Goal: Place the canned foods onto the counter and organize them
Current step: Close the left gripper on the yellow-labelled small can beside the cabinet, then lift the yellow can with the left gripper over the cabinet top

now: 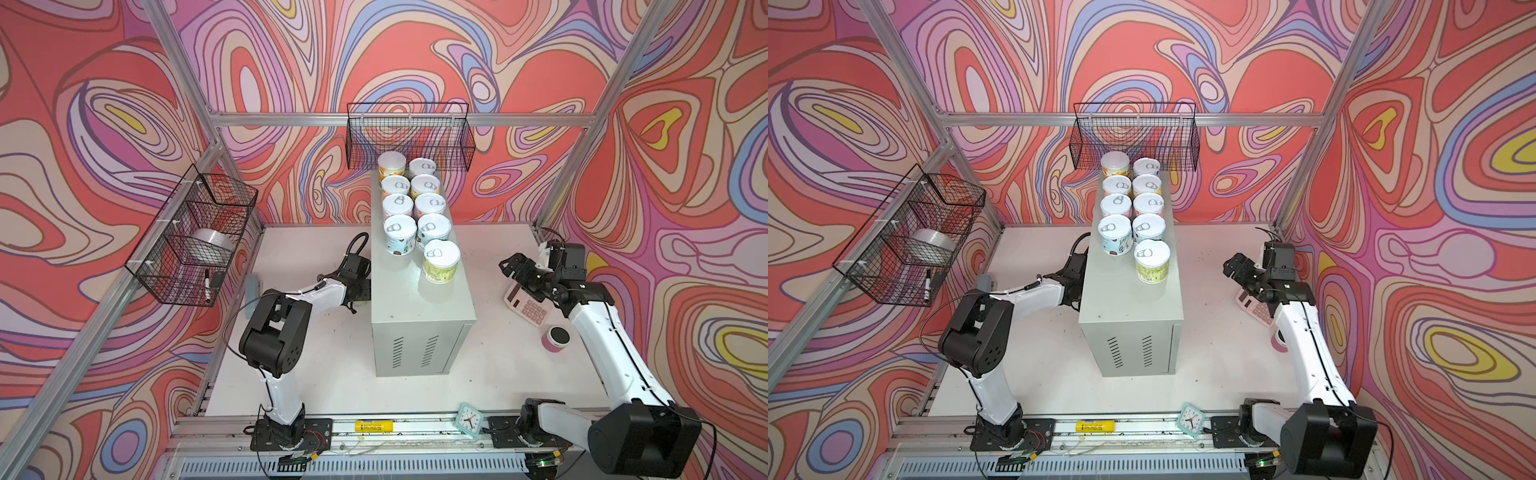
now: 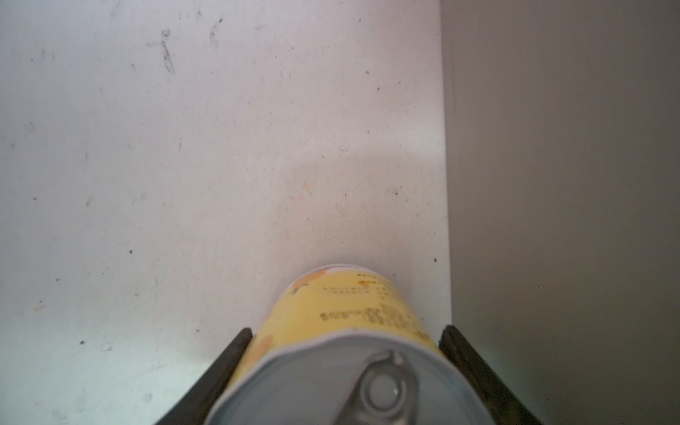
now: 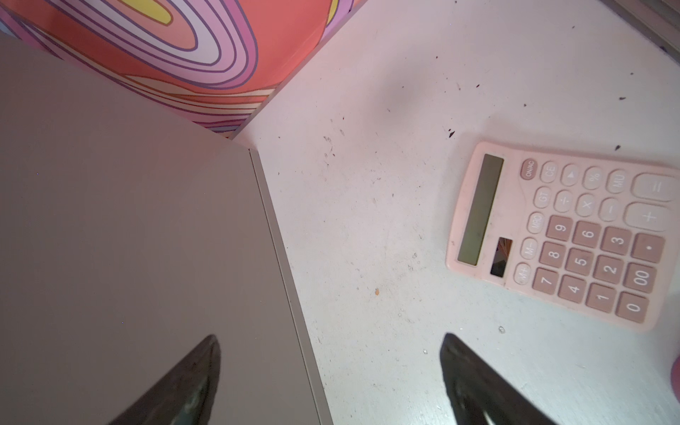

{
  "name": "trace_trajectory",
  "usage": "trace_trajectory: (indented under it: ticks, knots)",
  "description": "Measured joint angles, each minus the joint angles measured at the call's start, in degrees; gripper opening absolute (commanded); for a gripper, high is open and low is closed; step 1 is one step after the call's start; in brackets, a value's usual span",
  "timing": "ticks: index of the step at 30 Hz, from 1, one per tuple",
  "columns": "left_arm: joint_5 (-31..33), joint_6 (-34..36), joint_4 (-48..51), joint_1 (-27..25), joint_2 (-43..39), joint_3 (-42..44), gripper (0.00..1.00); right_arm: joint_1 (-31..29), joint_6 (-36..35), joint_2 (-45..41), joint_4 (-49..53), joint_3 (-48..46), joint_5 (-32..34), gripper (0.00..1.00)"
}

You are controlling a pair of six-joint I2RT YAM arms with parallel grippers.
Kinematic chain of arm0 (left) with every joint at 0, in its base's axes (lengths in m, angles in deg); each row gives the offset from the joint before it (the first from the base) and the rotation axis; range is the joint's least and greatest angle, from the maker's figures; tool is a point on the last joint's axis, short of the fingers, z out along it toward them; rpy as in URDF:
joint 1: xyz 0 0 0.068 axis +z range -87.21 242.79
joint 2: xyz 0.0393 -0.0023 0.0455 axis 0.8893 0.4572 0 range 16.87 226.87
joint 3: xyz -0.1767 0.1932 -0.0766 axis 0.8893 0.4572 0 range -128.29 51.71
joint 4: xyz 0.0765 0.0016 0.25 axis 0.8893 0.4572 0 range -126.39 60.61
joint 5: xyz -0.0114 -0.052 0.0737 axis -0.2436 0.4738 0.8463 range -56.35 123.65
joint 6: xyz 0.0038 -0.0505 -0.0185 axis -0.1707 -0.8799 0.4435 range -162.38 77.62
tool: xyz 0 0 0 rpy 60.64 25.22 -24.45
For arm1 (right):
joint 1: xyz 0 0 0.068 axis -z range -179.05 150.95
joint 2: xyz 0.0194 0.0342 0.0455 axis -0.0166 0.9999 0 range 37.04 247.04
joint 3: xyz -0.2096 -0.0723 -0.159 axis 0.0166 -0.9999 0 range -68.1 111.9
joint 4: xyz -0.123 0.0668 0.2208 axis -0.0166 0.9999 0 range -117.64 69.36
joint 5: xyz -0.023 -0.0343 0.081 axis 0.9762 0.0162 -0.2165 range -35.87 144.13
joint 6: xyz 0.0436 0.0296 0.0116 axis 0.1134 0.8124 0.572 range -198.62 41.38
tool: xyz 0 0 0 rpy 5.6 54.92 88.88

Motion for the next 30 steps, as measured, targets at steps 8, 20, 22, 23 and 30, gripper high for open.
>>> trace_trajectory:
  ticks: [8,20,22,23,30]
  knots:
    - [2.2,-0.1,10.1,0.1,-8.0,4.4,0.0,0.0,0.3,0.0,-0.5,-1.2,-1.0,0.96]
    - [4.0,0.7,30.6,0.2,-38.9,1.8,0.0,0.0,0.4,-1.2,-1.1,-2.1,-2.0,0.96]
    - [3.4,1.2,35.6,0.2,-41.8,-2.5,0.0,0.0,0.5,-1.7,-1.4,-2.8,-2.3,0.96]
    - [3.1,1.4,38.1,0.2,-42.4,-5.2,0.0,0.0,0.5,-1.9,-1.5,-3.0,-2.4,0.95]
    - [1.1,4.1,53.8,-2.0,-40.8,-28.2,0.0,0.0,1.1,-4.4,-1.6,-3.3,-3.6,0.94]
